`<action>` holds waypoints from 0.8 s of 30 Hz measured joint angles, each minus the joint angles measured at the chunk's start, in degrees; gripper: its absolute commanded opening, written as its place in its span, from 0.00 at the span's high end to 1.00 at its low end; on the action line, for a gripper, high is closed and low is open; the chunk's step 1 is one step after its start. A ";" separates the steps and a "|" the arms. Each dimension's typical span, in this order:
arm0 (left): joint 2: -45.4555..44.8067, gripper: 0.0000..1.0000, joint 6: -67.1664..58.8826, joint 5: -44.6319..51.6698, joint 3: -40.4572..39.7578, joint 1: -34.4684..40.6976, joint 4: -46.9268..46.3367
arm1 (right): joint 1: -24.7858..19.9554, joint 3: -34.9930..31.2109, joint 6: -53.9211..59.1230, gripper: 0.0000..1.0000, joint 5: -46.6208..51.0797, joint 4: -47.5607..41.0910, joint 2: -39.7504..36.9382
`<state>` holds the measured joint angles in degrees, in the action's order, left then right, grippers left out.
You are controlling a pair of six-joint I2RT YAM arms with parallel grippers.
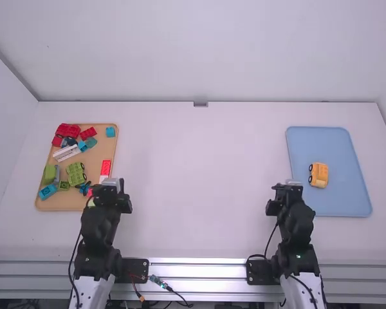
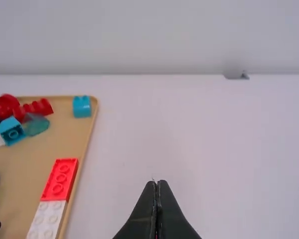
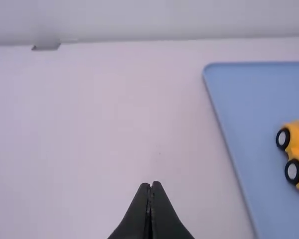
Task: Assemble lego blocks to make yellow taxi
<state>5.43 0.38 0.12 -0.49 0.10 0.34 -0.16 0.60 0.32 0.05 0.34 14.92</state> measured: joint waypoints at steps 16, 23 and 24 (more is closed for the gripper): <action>-4.96 1.00 0.02 0.00 0.00 0.02 0.00 | 0.00 0.02 -0.04 1.00 -0.13 0.02 -11.04; -4.96 1.00 0.02 0.00 0.00 0.02 0.00 | 0.00 0.02 -0.15 1.00 -0.15 0.04 -14.32; -4.96 1.00 0.02 0.00 0.00 0.00 0.00 | 0.00 0.02 0.02 1.00 -0.11 0.02 -14.40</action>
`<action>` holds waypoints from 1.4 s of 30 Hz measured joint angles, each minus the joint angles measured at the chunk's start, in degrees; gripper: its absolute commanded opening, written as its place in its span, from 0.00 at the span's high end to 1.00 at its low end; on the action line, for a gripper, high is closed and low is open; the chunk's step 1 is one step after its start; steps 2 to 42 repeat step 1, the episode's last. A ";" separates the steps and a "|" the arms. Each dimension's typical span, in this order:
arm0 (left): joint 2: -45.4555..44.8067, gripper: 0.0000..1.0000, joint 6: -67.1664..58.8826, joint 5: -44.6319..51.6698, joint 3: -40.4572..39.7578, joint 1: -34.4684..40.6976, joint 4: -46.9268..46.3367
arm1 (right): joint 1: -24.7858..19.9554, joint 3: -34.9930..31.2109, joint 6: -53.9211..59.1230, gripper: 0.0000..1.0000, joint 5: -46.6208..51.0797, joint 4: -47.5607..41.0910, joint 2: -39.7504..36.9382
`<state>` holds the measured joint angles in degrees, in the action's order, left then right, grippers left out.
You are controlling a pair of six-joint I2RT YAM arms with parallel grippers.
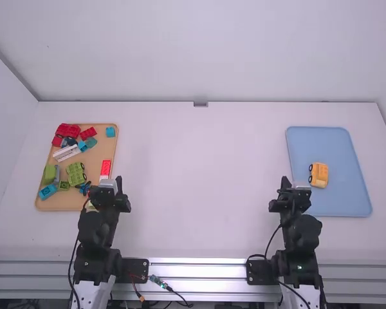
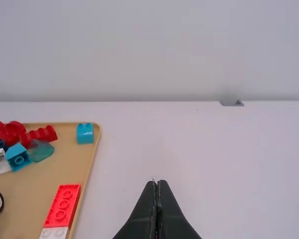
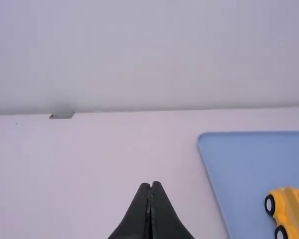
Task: Assemble lego blocks to make yellow taxi
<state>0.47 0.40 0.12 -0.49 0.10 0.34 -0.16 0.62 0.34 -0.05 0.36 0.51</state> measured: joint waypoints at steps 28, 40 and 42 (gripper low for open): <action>0.00 1.00 0.00 -0.02 0.00 0.02 0.00 | 0.00 0.00 -0.22 1.00 -0.02 0.00 0.00; 0.00 1.00 0.00 -0.02 0.00 0.02 0.00 | 0.00 0.00 -0.22 1.00 -0.02 0.00 0.00; 0.00 1.00 0.00 -0.02 0.00 0.02 0.00 | 0.00 0.00 -0.22 1.00 -0.02 0.00 0.00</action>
